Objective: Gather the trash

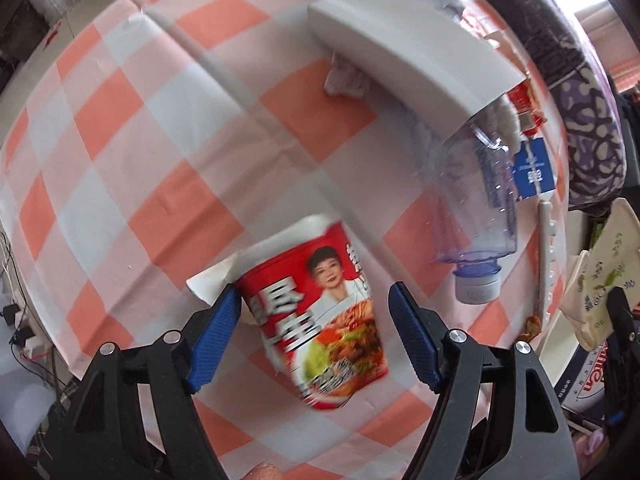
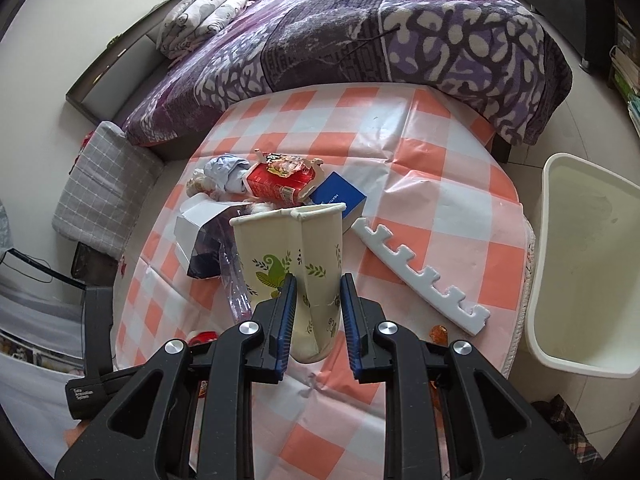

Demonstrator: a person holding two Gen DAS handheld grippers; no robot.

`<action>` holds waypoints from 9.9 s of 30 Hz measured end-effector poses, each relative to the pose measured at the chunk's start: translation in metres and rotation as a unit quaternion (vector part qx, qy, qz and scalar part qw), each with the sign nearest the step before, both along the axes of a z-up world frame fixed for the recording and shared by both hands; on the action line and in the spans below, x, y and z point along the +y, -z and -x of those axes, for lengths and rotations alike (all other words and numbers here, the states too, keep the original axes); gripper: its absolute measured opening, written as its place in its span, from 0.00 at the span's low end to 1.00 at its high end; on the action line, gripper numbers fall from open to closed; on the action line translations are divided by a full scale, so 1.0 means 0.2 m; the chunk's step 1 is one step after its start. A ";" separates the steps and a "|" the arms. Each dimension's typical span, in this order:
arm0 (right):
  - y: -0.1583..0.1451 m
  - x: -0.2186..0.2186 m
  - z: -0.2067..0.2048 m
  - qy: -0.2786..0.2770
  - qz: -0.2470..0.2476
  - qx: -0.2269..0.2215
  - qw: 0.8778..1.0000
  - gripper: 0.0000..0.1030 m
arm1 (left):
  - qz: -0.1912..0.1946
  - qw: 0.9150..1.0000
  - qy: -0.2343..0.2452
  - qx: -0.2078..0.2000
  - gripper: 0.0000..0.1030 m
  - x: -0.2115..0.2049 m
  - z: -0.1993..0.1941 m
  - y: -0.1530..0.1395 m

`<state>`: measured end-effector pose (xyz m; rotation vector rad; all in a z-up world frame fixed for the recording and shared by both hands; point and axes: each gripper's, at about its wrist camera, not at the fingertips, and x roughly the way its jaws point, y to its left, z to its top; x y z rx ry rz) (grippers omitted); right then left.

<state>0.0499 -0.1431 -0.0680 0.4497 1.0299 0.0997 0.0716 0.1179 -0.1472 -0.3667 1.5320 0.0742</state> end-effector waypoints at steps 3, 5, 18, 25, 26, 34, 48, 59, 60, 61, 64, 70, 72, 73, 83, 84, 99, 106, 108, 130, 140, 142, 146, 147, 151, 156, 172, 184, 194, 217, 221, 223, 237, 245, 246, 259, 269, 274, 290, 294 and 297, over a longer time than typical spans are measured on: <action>0.00 -0.02 0.00 0.007 -0.003 0.001 1.000 0.21 | 0.021 1.000 -0.005 -0.005 0.58 0.01 0.00 0.01; 0.00 -0.03 0.01 0.010 -0.006 0.000 1.000 0.21 | 0.036 0.999 -0.005 -0.027 0.56 0.02 0.01 -0.02; -0.09 -0.16 0.07 0.046 0.001 -0.028 0.999 0.21 | 0.017 0.977 0.051 -0.208 0.55 -0.22 0.04 -0.41; -0.11 -0.36 0.14 0.101 0.021 -0.026 0.994 0.22 | 0.010 0.958 0.094 -0.269 0.55 -0.50 0.04 -0.50; -0.11 -0.40 0.16 0.110 0.027 -0.024 0.993 0.22 | 0.010 0.957 0.101 -0.273 0.55 -0.53 0.04 -0.51; -0.06 -0.77 0.27 0.224 0.089 0.041 0.970 0.56 | 0.023 0.945 0.169 -0.279 0.55 -0.87 0.11 -0.49; -0.20 -1.34 0.55 0.371 0.015 0.005 0.928 0.85 | 0.040 0.908 0.317 -0.271 0.58 -1.66 0.26 -0.45; -0.24 -1.53 0.66 0.416 -0.048 -0.022 0.908 0.87 | 0.075 0.891 0.370 -0.252 0.72 -1.95 0.32 -0.44; -0.25 -1.52 0.66 0.414 -0.045 -0.026 0.909 0.88 | 0.071 0.890 0.371 -0.253 0.72 -1.94 0.32 -0.44; -0.25 -1.51 0.65 0.412 -0.041 -0.029 0.910 0.89 | 0.064 0.889 0.373 -0.256 0.72 -1.92 0.32 -0.45; -0.28 -1.44 0.61 0.394 -0.013 -0.040 0.918 0.91 | 0.029 0.884 0.376 -0.275 0.72 -1.85 0.32 -0.47; -0.38 -1.22 0.50 0.360 0.117 -0.072 0.923 0.93 | -0.061 0.873 0.365 -0.318 0.75 -1.67 0.29 -0.49; -0.40 -1.14 0.46 0.346 0.169 -0.081 0.919 0.93 | -0.103 0.870 0.349 -0.333 0.78 -1.60 0.26 -0.49; -0.41 -1.11 0.44 0.339 0.188 -0.084 0.918 0.93 | -0.121 0.869 0.341 -0.337 0.79 -1.56 0.24 -0.48; -0.38 -0.77 0.24 0.275 0.285 -0.090 0.914 0.93 | -0.230 0.888 0.219 -0.333 0.84 -1.11 -0.04 -0.50; -0.36 -0.74 0.22 0.269 0.283 -0.087 0.916 0.93 | -0.236 0.891 0.205 -0.328 0.84 -1.06 -0.07 -0.50; -0.20 -0.47 0.00 0.209 0.250 -0.049 0.944 0.93 | -0.054 0.979 -0.061 -0.185 0.84 -0.19 -0.40 -0.35; -0.10 -0.33 -0.09 0.164 0.272 -0.037 0.947 0.93 | 0.059 0.970 -0.206 -0.115 0.84 0.03 -0.48 -0.12; -0.05 -0.31 -0.12 0.142 0.277 -0.026 0.950 0.93 | 0.068 0.969 -0.213 -0.107 0.84 0.03 -0.50 -0.09; 0.34 0.06 -0.29 -0.073 0.234 0.097 0.965 0.24 | 0.071 0.974 -0.077 -0.200 0.41 0.10 -0.46 -0.39; -0.05 0.14 -0.23 -0.046 0.140 -0.035 0.989 0.24 | 0.042 0.963 -0.027 -0.263 0.39 0.05 -0.33 -0.58; -0.08 0.13 -0.22 -0.038 0.122 -0.050 0.990 0.25 | 0.031 0.961 -0.017 -0.276 0.39 0.03 -0.32 -0.61; -0.15 0.10 -0.20 -0.019 0.109 -0.082 0.991 0.25 | 0.010 0.952 0.004 -0.305 0.39 -0.04 -0.28 -0.68; -0.16 0.09 -0.20 -0.015 0.107 -0.088 0.990 0.25 | 0.002 0.949 0.009 -0.315 0.39 -0.06 -0.27 -0.70; -0.21 0.05 -0.16 0.006 0.106 -0.113 0.988 0.25 | -0.019 0.938 0.026 -0.345 0.40 -0.16 -0.23 -0.76; -0.26 0.00 -0.11 0.023 0.116 -0.133 0.984 0.25 | -0.035 0.928 0.048 -0.368 0.40 -0.28 -0.18 -0.80; -0.31 -0.23 0.03 0.072 0.119 -0.130 0.982 0.25 | -0.030 0.916 0.114 -0.383 0.40 -0.62 -0.05 -0.81; -0.30 -0.50 0.11 0.138 0.111 -0.098 0.979 0.25 | -0.023 0.909 0.163 -0.383 0.40 -0.85 0.01 -0.78; -0.28 -0.70 0.20 0.191 0.105 -0.079 0.973 0.28 | -0.008 0.897 0.214 -0.386 0.40 -1.08 0.11 -0.76; -0.33 -1.20 0.54 0.347 0.103 -0.089 0.928 0.93 | 0.037 0.885 0.302 -0.353 0.40 -1.57 0.30 -0.65; -0.35 -1.25 0.58 0.357 0.111 -0.092 0.923 0.93 | 0.053 0.885 0.309 -0.343 0.40 -1.62 0.32 -0.63; -0.36 -1.26 0.60 0.361 0.115 -0.094 0.921 0.93 | 0.061 0.885 0.312 -0.340 0.40 -1.65 0.33 -0.63; -0.37 -1.28 0.64 0.375 0.132 -0.087 0.913 0.93 | 0.082 0.877 0.342 -0.327 0.64 -1.71 0.36 -0.58; -0.39 -1.16 0.58 0.364 0.208 -0.092 0.903 0.93 | 0.018 0.874 0.325 -0.360 0.69 -1.63 0.35 -0.62; -0.39 -1.14 0.58 0.362 0.217 -0.092 0.902 0.93 | 0.007 0.872 0.323 -0.367 0.70 -1.62 0.35 -0.62; -0.38 -0.91 0.44 0.325 0.273 -0.092 0.901 0.93 | -0.089 0.887 0.245 -0.380 0.86 -1.35 0.22 -0.62; -0.31 -0.65 0.29 0.262 0.279 -0.077 0.921 0.93 | -0.118 0.937 0.138 -0.297 0.86 -0.98 0.00 -0.51; -0.27 -0.52 0.21 0.226 0.280 -0.071 0.930 0.93 | -0.121 0.958 0.087 -0.246 0.86 -0.76 -0.12 -0.41; -0.07 -0.30 0.00 0.143 0.211 0.002 0.967 0.93 | -0.008 0.992 -0.052 -0.116 0.80 -0.24 -0.38 -0.09; -0.01 -0.27 -0.03 0.133 0.155 0.033 0.978 0.93 | 0.021 0.995 -0.049 -0.090 0.69 -0.24 -0.40 -0.02; 0.02 -0.22 -0.05 0.113 0.154 0.047 0.981 0.93 | 0.031 0.994 -0.034 -0.096 0.67 -0.24 -0.40 -0.03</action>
